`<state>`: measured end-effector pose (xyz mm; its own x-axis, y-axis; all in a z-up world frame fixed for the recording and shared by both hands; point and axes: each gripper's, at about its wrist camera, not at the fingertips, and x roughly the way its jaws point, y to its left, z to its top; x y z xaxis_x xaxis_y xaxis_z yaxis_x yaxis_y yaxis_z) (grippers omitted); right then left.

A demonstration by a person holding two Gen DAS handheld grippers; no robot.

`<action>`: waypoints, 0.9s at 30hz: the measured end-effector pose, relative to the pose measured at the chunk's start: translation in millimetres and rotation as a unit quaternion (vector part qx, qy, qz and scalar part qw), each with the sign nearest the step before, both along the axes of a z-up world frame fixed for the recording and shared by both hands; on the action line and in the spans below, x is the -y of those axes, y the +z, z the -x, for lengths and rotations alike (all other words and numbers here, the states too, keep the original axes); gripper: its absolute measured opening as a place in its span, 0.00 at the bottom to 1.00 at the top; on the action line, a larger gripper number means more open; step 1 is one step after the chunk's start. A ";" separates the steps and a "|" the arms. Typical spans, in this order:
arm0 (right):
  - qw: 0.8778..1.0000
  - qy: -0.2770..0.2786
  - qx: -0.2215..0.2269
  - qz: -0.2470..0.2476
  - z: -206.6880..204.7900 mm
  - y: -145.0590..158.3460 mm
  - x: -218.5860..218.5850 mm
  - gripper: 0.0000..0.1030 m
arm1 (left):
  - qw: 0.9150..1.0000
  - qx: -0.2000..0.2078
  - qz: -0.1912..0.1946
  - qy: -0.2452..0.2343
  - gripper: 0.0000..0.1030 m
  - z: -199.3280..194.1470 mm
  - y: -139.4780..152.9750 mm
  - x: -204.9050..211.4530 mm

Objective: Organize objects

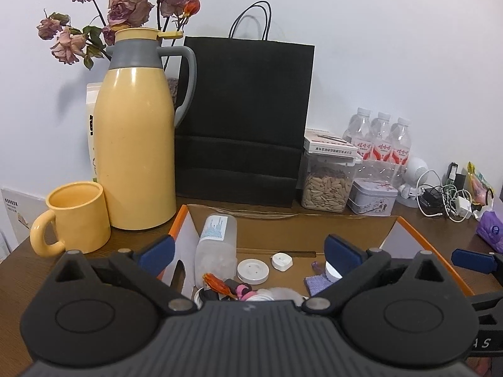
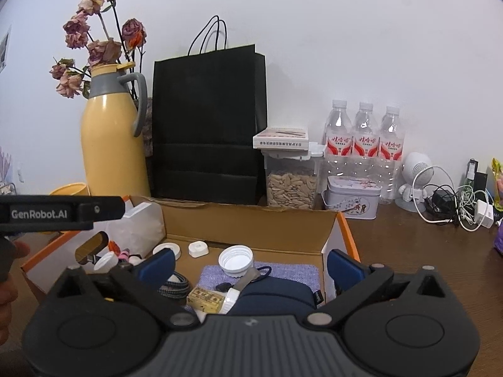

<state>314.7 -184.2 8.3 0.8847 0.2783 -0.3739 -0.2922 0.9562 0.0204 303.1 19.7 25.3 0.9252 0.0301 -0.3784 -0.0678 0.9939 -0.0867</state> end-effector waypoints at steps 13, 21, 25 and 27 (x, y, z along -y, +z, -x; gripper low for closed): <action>1.000 -0.009 0.016 0.001 55.0 28.2 9.4 1.00 | 1.000 0.015 -0.014 -0.018 1.00 65.5 23.5 0.7; 1.000 -0.010 0.002 0.004 107.6 33.2 13.8 1.00 | 0.999 0.003 -0.024 -0.022 1.00 116.9 27.1 -0.9; 1.000 -0.010 -0.009 0.005 131.9 32.7 13.5 1.00 | 0.999 -0.011 -0.027 -0.029 1.00 141.1 23.7 0.0; 1.000 -0.008 -0.016 0.006 144.7 31.4 13.9 1.00 | 0.999 -0.017 -0.028 -0.029 1.00 154.4 20.4 0.4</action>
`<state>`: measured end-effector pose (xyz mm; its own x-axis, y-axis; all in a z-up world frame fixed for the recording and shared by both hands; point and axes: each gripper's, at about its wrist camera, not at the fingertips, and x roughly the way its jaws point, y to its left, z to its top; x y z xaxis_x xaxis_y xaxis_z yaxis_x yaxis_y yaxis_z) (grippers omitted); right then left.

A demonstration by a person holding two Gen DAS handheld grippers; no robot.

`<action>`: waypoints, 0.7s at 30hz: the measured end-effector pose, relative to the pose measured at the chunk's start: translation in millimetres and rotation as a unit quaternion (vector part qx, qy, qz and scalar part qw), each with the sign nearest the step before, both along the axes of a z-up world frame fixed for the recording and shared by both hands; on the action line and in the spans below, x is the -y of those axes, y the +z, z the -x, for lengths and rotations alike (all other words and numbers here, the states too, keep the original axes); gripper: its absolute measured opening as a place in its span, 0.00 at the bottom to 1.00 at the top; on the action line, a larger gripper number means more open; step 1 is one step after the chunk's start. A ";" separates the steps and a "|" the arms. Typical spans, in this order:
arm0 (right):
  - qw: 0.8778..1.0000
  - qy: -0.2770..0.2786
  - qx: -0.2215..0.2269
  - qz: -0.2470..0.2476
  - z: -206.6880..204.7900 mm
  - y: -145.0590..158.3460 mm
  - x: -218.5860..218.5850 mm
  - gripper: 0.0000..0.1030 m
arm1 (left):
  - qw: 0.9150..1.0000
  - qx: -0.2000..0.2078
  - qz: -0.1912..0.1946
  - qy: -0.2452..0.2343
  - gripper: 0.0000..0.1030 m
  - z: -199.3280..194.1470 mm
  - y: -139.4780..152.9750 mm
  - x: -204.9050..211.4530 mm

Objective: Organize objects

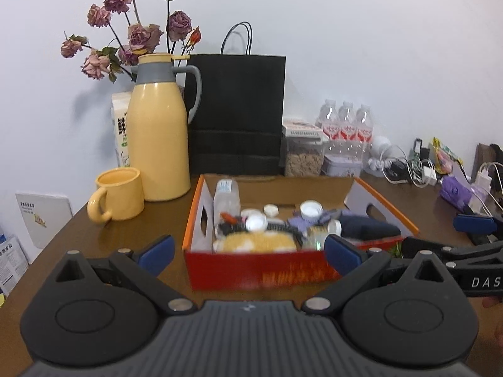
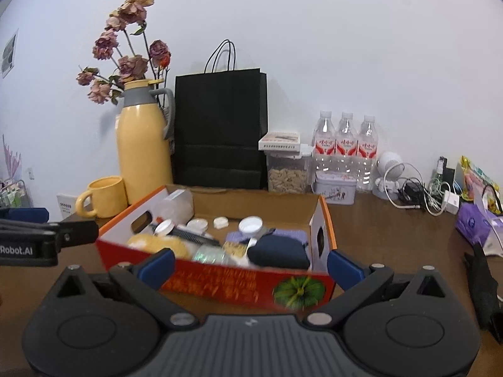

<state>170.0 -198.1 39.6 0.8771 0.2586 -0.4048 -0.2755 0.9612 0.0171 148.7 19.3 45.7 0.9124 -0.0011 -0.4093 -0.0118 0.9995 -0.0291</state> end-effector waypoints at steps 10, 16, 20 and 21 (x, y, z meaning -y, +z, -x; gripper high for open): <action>1.000 0.003 -0.030 0.003 46.4 -12.3 2.4 1.00 | 1.000 -0.030 -0.002 0.001 1.00 50.8 -15.7 -2.1; 0.999 0.004 -0.042 0.002 54.9 -16.7 3.6 1.00 | 0.999 -0.036 0.000 -0.002 1.00 62.4 -18.3 -1.9; 0.999 0.003 -0.043 0.002 55.3 -17.2 3.5 1.00 | 0.999 -0.040 0.002 -0.004 1.00 61.7 -20.6 -1.7; 0.999 0.003 -0.043 0.002 54.8 -17.2 3.4 1.00 | 0.999 -0.041 0.002 -0.004 1.00 61.0 -21.0 -1.7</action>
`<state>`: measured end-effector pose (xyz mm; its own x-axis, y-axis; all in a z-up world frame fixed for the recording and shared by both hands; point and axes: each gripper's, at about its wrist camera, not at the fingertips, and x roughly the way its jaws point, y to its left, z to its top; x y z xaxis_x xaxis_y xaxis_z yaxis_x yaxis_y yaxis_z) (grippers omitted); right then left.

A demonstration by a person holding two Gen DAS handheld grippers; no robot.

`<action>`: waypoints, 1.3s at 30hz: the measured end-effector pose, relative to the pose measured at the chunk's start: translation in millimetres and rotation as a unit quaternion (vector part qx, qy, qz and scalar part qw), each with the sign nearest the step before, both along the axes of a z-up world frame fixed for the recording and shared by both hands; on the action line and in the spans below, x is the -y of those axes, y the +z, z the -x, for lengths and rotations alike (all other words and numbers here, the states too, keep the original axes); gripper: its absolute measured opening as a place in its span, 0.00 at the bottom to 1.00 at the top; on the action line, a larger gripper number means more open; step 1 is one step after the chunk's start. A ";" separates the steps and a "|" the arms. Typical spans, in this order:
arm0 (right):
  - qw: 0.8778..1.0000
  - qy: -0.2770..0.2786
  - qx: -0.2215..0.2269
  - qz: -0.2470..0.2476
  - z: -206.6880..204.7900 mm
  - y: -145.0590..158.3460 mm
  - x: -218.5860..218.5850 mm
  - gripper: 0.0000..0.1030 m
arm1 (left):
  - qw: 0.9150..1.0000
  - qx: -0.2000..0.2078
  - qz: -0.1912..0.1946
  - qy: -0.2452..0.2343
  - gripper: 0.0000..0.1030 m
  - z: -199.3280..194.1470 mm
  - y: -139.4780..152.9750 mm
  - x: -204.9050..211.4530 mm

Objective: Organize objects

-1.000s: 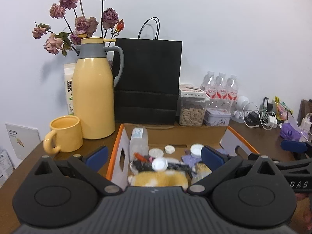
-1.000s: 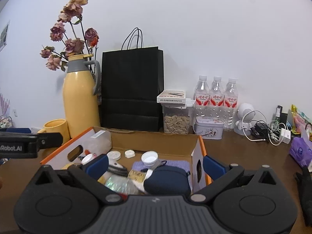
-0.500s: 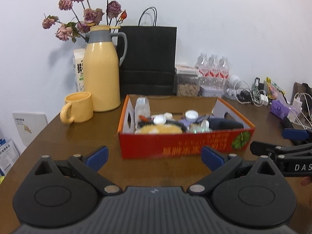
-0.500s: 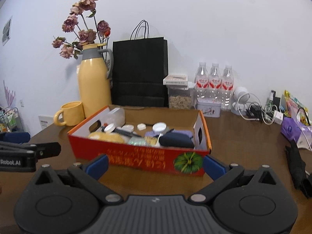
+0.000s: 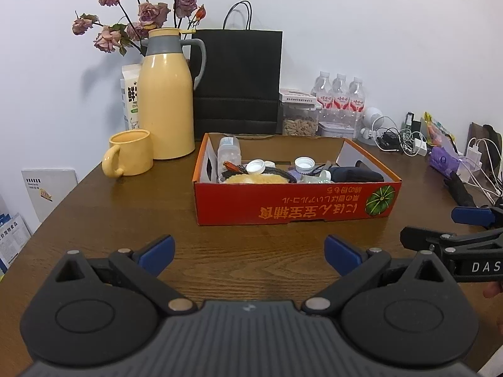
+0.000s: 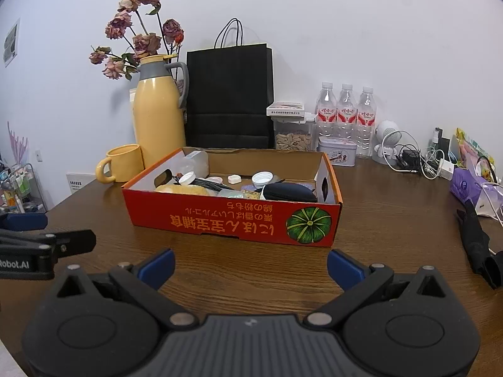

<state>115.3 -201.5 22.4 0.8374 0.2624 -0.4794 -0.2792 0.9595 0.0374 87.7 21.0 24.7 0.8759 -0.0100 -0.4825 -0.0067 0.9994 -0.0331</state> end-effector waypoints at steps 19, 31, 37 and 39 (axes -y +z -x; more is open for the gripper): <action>1.000 -0.001 -0.001 0.000 -1.7 -0.2 0.2 1.00 | 1.000 -0.002 0.002 0.000 1.00 -1.5 -0.4 -0.6; 1.000 0.000 -0.001 0.000 -2.5 -0.7 1.5 1.00 | 1.000 -0.001 0.003 0.000 1.00 -1.6 -0.2 -0.5; 1.000 0.000 -0.002 0.000 -2.3 -0.5 1.3 1.00 | 1.000 -0.001 0.004 0.003 1.00 -1.9 0.6 -0.4; 1.000 0.000 -0.002 0.000 -2.4 -0.6 1.2 1.00 | 1.000 0.002 0.003 0.007 1.00 -1.2 1.0 -0.4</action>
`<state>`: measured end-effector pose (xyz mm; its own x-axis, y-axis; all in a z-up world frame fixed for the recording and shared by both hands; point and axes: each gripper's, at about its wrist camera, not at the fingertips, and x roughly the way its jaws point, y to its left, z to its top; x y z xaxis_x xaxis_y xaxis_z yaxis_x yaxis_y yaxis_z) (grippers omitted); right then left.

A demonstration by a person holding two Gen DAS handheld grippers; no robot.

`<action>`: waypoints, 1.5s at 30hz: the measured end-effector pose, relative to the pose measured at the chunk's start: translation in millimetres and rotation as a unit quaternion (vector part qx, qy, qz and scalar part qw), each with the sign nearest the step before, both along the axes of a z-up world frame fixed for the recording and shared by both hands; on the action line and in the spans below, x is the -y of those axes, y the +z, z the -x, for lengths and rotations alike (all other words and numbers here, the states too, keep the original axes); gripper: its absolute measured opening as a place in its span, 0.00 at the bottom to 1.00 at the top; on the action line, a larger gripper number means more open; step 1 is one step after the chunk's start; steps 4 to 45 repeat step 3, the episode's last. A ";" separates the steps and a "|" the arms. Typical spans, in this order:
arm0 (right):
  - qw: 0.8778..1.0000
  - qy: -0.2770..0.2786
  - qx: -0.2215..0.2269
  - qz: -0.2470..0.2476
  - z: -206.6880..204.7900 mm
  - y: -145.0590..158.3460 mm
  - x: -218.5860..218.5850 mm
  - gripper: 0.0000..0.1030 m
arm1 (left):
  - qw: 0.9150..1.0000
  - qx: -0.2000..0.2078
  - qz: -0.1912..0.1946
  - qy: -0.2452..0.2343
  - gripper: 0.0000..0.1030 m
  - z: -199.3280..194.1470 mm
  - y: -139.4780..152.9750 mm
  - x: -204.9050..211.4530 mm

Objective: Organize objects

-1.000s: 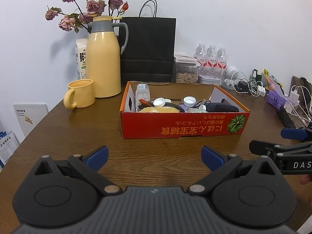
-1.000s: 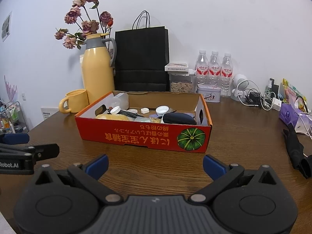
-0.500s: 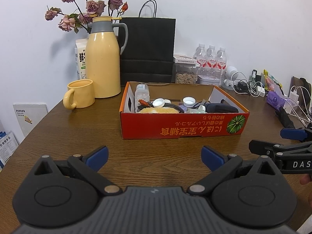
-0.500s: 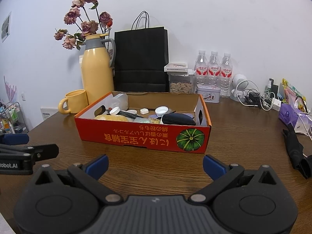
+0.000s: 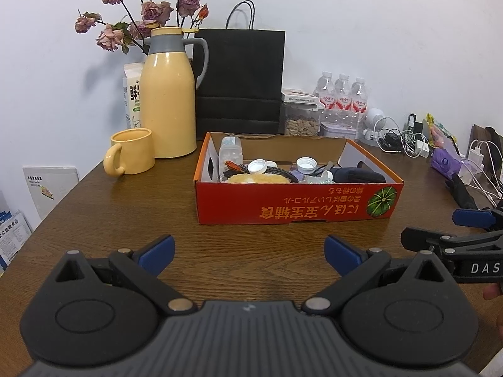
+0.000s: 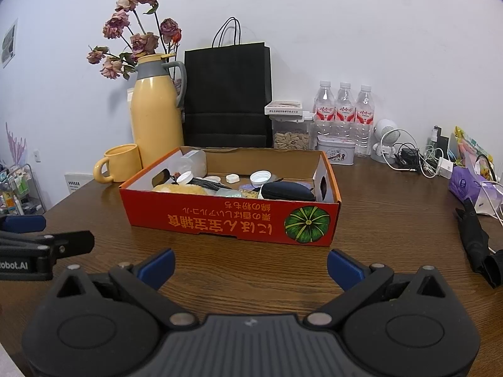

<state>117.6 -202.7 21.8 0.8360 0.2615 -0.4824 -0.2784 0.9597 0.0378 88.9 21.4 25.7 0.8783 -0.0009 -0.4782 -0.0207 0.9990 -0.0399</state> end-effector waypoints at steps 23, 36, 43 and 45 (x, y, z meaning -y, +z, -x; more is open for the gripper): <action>1.000 0.000 0.000 0.000 -0.6 -0.3 0.5 1.00 | 1.000 0.003 0.002 -0.001 1.00 1.2 -0.1 -0.6; 1.000 0.000 0.000 0.000 -0.6 -0.3 0.5 1.00 | 1.000 0.003 0.002 -0.001 1.00 1.2 -0.1 -0.6; 1.000 0.000 0.000 0.000 -0.6 -0.3 0.5 1.00 | 1.000 0.003 0.002 -0.001 1.00 1.2 -0.1 -0.6; 1.000 0.000 0.000 0.000 -0.6 -0.3 0.5 1.00 | 1.000 0.003 0.002 -0.001 1.00 1.2 -0.1 -0.6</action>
